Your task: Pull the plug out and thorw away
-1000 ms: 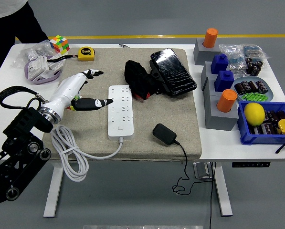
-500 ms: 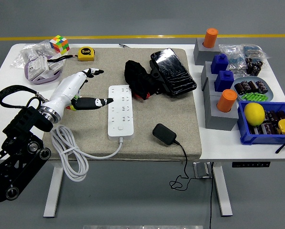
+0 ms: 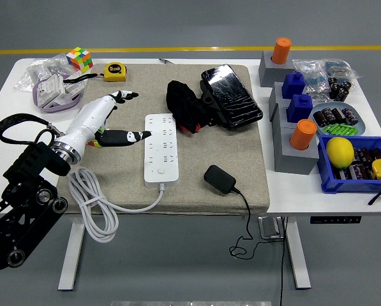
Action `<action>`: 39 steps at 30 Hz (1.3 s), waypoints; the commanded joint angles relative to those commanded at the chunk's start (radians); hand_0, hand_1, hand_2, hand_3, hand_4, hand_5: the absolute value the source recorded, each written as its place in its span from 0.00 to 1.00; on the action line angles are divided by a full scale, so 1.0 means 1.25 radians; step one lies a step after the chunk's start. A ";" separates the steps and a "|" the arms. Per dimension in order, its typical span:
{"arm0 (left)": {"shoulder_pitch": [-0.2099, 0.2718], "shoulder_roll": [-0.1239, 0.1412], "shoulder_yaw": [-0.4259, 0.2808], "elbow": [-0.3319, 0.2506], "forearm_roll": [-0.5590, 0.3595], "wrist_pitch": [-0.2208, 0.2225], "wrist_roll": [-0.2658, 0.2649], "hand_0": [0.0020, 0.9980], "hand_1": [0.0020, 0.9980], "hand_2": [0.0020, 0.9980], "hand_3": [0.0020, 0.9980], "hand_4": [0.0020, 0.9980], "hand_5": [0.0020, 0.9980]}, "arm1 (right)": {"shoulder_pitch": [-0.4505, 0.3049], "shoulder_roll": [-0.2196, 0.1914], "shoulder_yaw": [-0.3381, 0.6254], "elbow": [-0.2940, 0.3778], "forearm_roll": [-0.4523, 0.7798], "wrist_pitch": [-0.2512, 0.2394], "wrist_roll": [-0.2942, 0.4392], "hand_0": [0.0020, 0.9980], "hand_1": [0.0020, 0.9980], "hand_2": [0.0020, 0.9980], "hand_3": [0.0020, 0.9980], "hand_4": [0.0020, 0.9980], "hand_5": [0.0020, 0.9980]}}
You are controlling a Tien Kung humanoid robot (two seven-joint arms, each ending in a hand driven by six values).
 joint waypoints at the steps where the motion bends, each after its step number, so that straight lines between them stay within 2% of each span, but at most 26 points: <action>1: 0.000 0.000 0.000 0.000 0.000 0.000 0.000 0.71 0.84 0.87 0.87 0.95 0.41 | 0.000 0.000 0.000 0.000 0.000 0.000 0.000 0.57 0.65 0.67 0.57 0.97 0.49; 31: 0.000 -0.001 0.000 0.001 0.000 0.003 -0.006 0.70 0.83 0.87 0.87 0.95 0.41 | -0.001 -0.005 -0.013 0.001 0.002 0.000 0.000 0.57 0.65 0.67 0.57 0.97 0.48; 39: 0.000 0.000 0.003 0.002 0.003 0.003 -0.006 0.69 0.82 0.87 0.87 0.95 0.40 | -0.002 -0.006 -0.010 -0.001 0.001 0.000 -0.002 0.57 0.65 0.67 0.57 0.98 0.45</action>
